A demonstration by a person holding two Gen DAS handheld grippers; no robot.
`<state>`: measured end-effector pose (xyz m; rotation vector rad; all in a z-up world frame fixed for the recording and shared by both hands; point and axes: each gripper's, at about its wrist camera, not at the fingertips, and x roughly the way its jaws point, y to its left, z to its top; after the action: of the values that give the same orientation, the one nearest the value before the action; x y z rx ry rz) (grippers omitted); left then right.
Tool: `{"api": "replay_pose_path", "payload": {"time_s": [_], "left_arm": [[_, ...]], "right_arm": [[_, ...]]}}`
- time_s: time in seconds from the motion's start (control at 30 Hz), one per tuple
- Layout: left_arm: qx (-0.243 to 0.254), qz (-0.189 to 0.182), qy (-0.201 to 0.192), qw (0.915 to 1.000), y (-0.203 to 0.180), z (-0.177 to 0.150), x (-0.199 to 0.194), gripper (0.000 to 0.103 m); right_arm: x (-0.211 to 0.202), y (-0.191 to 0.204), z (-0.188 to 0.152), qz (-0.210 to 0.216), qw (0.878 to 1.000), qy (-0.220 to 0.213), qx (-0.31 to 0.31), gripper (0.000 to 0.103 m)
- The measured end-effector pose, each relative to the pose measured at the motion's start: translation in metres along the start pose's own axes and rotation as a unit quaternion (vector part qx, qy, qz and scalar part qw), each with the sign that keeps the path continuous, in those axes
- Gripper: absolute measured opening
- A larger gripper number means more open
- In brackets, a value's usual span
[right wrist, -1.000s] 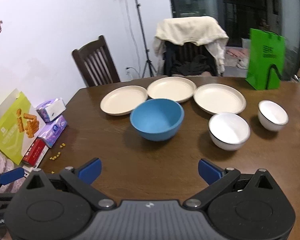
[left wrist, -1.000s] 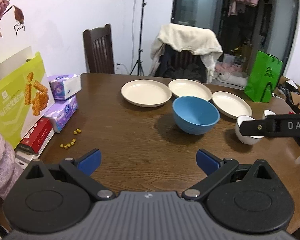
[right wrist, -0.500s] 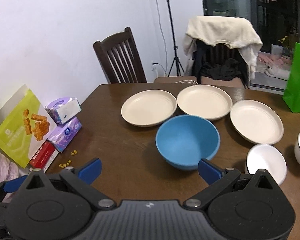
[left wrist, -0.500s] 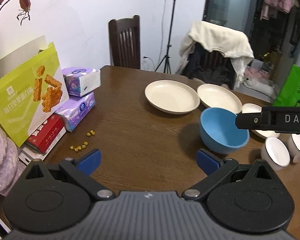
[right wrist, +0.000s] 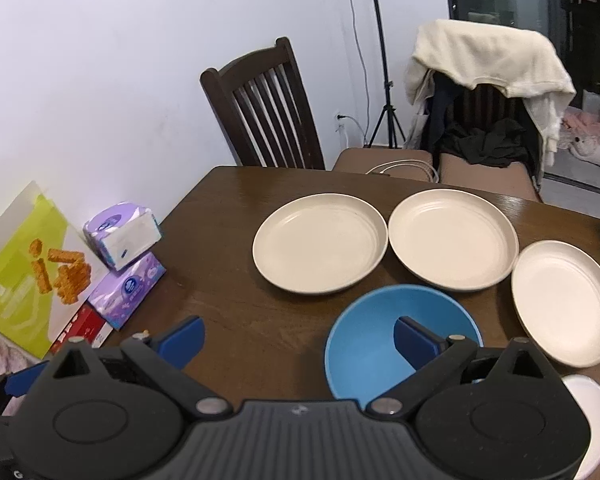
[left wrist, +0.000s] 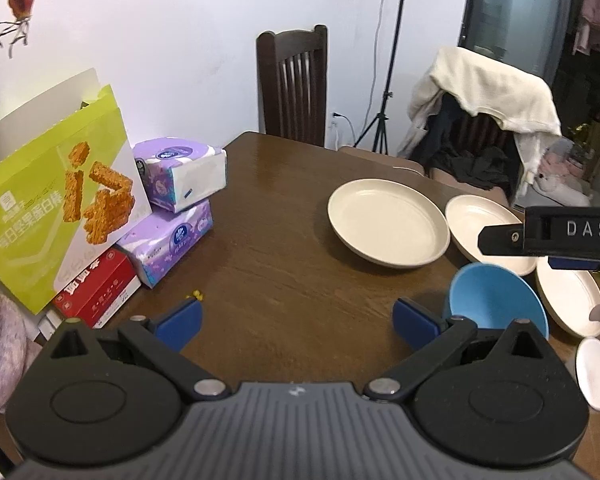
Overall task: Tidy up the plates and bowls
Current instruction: 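Move both grippers forward toward the cream plates beyond the blue bowl, then close the left gripper on a cream plate rim while the right gripper grips its rim too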
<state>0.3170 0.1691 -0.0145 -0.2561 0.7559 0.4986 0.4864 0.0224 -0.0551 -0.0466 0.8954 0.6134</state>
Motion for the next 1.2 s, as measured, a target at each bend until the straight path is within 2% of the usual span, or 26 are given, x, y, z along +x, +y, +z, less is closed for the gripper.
{"api": "replay_pose_path", "payload": {"time_s": [0.4,0.83,0.87,0.93,1.2], "left_arm": [[-0.039,0.021,0.025,0.9987,-0.017,0.048,0.06,0.103],[-0.037,0.046,0.05,0.997,-0.035,0.085,0.127,0.103],[-0.042,0.046,0.055,0.9966,-0.035,0.087,0.134,0.103],[-0.047,0.049,0.065,0.9955,-0.034,0.091,0.148,0.103],[-0.06,0.072,0.106,0.99,-0.032,0.105,0.205,0.103]], "right_arm": [[0.069,-0.048,0.065,0.02,0.998,0.042,0.032,0.097],[0.127,-0.069,0.106,0.036,0.998,0.053,0.007,0.096],[0.132,-0.069,0.109,0.037,0.998,0.053,0.002,0.095],[0.142,-0.068,0.116,0.038,0.998,0.058,-0.007,0.086],[0.197,-0.078,0.144,0.034,0.995,0.089,-0.026,0.078]]}}
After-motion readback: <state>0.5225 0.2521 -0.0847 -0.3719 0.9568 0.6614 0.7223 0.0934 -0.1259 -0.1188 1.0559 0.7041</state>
